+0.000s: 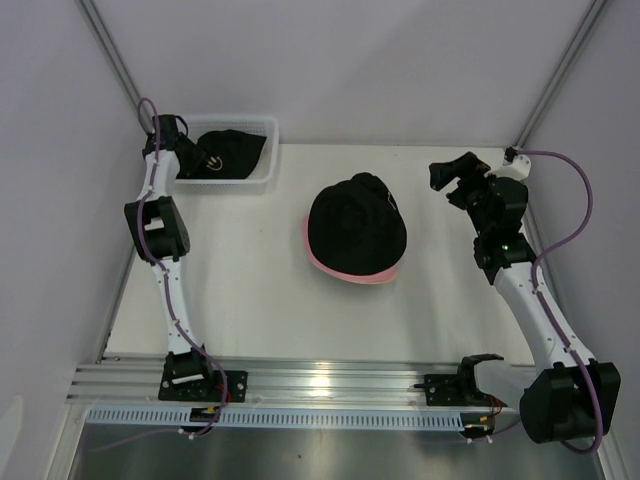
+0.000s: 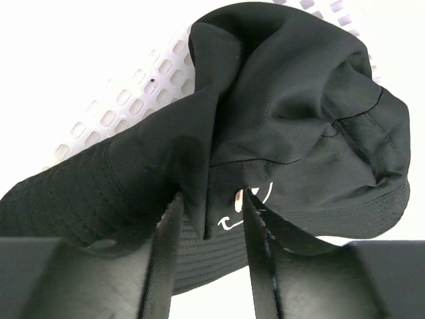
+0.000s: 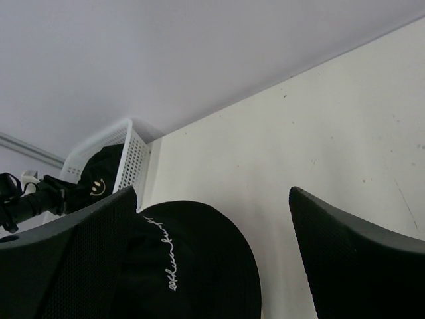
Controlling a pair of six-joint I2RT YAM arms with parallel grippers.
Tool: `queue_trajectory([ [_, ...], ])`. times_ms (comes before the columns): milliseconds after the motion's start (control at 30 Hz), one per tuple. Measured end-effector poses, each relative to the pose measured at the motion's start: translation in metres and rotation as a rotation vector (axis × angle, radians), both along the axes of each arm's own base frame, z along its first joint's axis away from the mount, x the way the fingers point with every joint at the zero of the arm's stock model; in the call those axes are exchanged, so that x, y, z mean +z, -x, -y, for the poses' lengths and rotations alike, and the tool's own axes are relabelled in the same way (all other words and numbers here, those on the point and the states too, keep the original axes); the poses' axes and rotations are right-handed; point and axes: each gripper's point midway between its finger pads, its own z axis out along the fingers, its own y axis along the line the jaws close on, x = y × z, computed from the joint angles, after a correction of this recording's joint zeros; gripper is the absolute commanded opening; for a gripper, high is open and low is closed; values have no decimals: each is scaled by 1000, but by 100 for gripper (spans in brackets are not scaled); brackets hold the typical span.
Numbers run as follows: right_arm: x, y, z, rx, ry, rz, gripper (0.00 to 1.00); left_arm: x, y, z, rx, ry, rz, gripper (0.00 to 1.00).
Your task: Stack the hats
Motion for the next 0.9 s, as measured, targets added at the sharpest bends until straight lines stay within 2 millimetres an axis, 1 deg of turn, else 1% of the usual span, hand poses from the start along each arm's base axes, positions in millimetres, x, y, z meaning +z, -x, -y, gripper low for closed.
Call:
queue_trajectory([
  [100, 7, 3, 1, -9, -1, 19, 99, -1, 0, 2, -10, 12, 0, 34],
  [133, 8, 5, 1, -13, -2, 23, 99, -1, 0, 3, -13, 15, 1, 28],
  [200, 10, 8, 2, -18, -2, 30, 99, 0, 0, 4, -19, 24, 4, 19],
  [233, 10, 10, 3, -21, -2, 32, 99, 0, 0, 5, -24, 29, 6, 5],
  [267, 10, 12, 3, -25, -6, 36, 99, 1, -1, 6, -27, 36, 10, 1],
  [467, 18, 26, 4, -40, -20, 64, 100, 4, -10, 9, -56, 38, 66, 0],
  [533, 21, 30, 3, -37, -22, 77, 99, 3, -9, 12, -70, 46, 76, 1],
  [567, 22, 32, 2, -35, -23, 82, 99, 5, -7, 14, -79, 48, 80, 0],
  [633, 22, 34, -1, -27, -25, 84, 99, 16, -6, 19, -96, 53, 103, 1],
  [700, 20, 34, -4, -19, -24, 81, 99, 44, -6, 25, -115, 55, 158, 1],
  [767, 19, 32, -7, -8, -25, 81, 99, 84, -6, 33, -130, 61, 241, 0],
  [800, 19, 31, -10, 1, -28, 86, 100, 110, -4, 39, -141, 66, 294, 0],
  [900, 21, 26, -18, 29, -41, 99, 99, 196, 6, 63, -164, 89, 472, 1],
])
